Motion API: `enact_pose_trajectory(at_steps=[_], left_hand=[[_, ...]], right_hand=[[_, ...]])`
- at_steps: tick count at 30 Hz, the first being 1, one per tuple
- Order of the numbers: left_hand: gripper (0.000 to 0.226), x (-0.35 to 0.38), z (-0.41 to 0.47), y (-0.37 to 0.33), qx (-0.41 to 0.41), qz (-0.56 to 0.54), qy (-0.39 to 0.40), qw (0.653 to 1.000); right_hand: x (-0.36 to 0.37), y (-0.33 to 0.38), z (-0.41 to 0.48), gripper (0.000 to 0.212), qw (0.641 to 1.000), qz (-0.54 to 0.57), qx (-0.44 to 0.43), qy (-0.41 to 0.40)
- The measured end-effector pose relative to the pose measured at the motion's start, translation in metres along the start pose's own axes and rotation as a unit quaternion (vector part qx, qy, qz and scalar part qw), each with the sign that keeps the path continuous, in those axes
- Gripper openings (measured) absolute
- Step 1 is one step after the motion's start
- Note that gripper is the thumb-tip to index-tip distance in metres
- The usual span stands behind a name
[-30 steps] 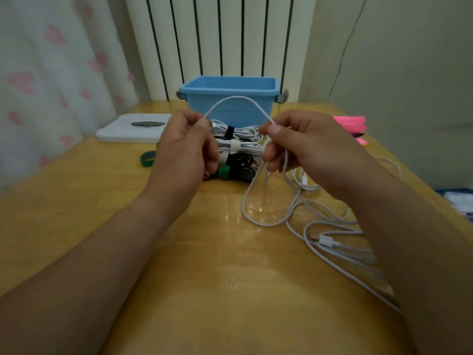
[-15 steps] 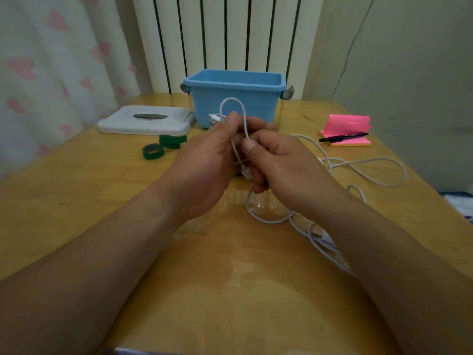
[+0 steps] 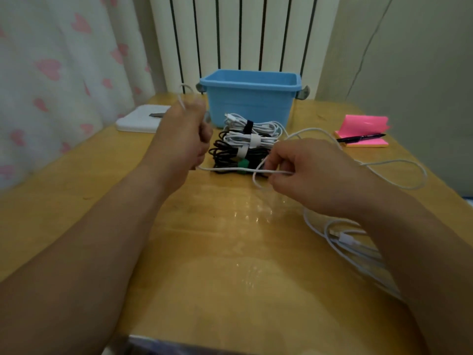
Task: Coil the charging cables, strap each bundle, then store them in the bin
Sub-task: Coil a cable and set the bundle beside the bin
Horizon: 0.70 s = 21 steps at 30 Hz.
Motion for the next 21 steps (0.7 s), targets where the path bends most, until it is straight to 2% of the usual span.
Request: enact_pose_trajectory(at_steps=[2,4,6,9,13,17,19,21], left_hand=[[0.037,0.005,-0.005,-0.006,0.033,0.102,0.017,0.994],[0.039,0.015,-0.012,-0.012,0.078,0.216,0.049,0.972],[0.044,0.03,-0.019,-0.013,0.115,0.3,0.097,0.942],[0.05,0.049,-0.029,-0.01,0.126,0.36,0.155,0.911],[0.026,0.064,-0.037,-0.009,0.144,0.335,0.202,0.909],[0.036,0.069,-0.045,-0.013,0.165,0.309,0.211,0.913],[0.037,0.069,-0.046,-0.014,0.142,0.256,0.213,0.932],[0.036,0.066,-0.042,-0.011,0.089,0.144,0.207,0.963]], right_hand=[[-0.009,-0.001,-0.001,0.009,0.999,-0.044,0.002,-0.027],[-0.02,-0.003,-0.002,0.006,0.996,-0.044,0.003,-0.079],[-0.03,-0.007,-0.002,0.012,0.991,0.001,0.011,-0.131],[-0.04,-0.01,-0.002,0.014,0.979,0.062,0.01,-0.192],[-0.04,-0.002,-0.003,0.011,0.973,0.104,-0.009,-0.207],[-0.039,0.004,-0.004,0.01,0.968,0.144,-0.013,-0.206],[-0.038,0.002,-0.004,0.01,0.963,0.184,-0.001,-0.195],[-0.035,-0.001,-0.004,0.011,0.96,0.228,0.018,-0.158]])
Point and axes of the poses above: each hand's wrist, its own z-axis towards the middle knuckle, its own x-axis out of the palm, y = z × x, the point moved 7 cm from there along z, towards the middle knuckle, and after that the axes turned 11 degrees about z, right-handed, at the moved point
